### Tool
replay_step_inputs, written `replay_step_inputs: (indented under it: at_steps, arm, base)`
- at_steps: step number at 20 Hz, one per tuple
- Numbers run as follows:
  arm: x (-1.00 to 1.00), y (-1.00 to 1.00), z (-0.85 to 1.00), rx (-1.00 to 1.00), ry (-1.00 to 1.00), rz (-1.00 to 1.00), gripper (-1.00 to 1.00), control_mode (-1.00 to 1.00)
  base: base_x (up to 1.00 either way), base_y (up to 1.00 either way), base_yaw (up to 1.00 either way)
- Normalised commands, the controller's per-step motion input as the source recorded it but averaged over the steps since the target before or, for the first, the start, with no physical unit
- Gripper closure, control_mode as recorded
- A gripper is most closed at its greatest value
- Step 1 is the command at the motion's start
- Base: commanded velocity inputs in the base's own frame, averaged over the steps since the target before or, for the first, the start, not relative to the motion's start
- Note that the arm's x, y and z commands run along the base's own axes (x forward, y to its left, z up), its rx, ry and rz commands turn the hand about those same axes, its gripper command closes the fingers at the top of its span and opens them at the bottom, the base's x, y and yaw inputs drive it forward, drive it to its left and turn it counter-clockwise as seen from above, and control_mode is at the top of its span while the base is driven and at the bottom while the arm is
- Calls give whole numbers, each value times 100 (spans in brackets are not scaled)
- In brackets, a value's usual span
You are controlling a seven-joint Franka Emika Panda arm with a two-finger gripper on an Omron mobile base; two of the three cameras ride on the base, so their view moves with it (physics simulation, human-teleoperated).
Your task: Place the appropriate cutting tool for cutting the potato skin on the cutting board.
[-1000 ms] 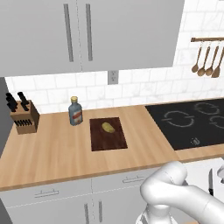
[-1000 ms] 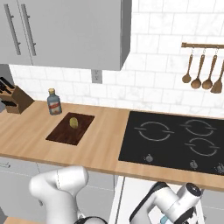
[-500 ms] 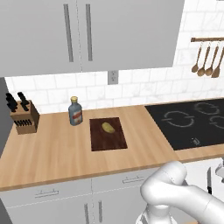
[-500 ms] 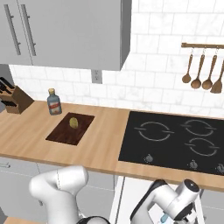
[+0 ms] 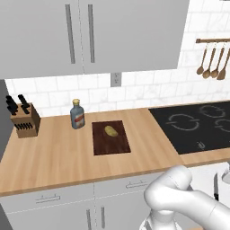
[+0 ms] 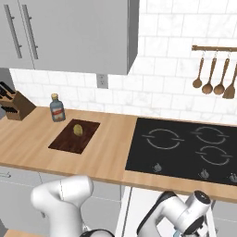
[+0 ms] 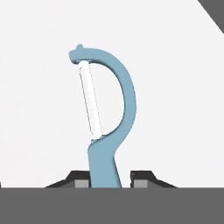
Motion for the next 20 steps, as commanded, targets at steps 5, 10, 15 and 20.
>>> replay_step_inputs:
  at_steps: [5, 10, 15, 20]
  arm:
    - [-63, 20, 9, 0, -1, -1, 100, -100]
    - [-28, 20, 69, 0, -2, 0, 100, -100]
    - [-21, 24, 100, 0, 0, 0, 100, -100]
    - [-61, 24, 100, 0, 0, 0, 100, -100]
  base:
    - [0, 0, 0]
    - [0, 0, 0]
    - [0, 0, 0]
    - [0, 0, 0]
